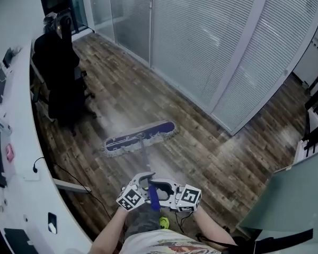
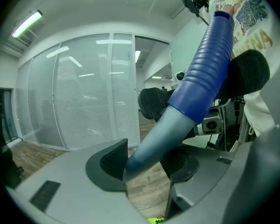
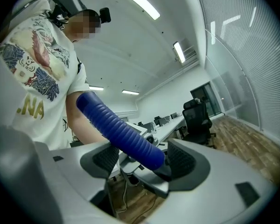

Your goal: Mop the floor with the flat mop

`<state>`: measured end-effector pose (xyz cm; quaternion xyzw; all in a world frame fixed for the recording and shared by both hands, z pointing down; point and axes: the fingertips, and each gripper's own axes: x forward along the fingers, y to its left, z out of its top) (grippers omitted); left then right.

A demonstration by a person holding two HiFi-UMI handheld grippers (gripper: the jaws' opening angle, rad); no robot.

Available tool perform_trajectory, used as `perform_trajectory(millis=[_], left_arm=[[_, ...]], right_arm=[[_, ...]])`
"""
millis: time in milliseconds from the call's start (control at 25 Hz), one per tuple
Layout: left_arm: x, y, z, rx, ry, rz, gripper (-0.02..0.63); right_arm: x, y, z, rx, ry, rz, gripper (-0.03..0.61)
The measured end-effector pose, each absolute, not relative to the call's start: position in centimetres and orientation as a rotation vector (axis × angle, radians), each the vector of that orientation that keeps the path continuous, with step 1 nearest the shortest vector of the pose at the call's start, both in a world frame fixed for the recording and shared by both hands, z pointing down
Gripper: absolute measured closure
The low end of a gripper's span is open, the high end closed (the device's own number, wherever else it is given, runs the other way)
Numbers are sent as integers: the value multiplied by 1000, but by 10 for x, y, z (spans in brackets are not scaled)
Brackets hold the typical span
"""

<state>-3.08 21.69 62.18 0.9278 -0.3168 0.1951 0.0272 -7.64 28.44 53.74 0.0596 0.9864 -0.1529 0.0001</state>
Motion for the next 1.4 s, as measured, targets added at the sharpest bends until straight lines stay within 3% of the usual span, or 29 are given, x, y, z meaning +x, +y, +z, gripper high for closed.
perform_trajectory(millis=[560, 1040, 1400], left_arm=[[47, 372, 629, 2892, -872, 672, 434], [47, 355, 638, 2913, -832, 748, 436], [1, 281, 645, 2891, -843, 668, 429]], right_arm=[[0, 434, 542, 85, 3089, -514, 287], [-3, 419, 548, 189, 3073, -483, 285], [-51, 350, 558, 311, 3131, -436, 281]])
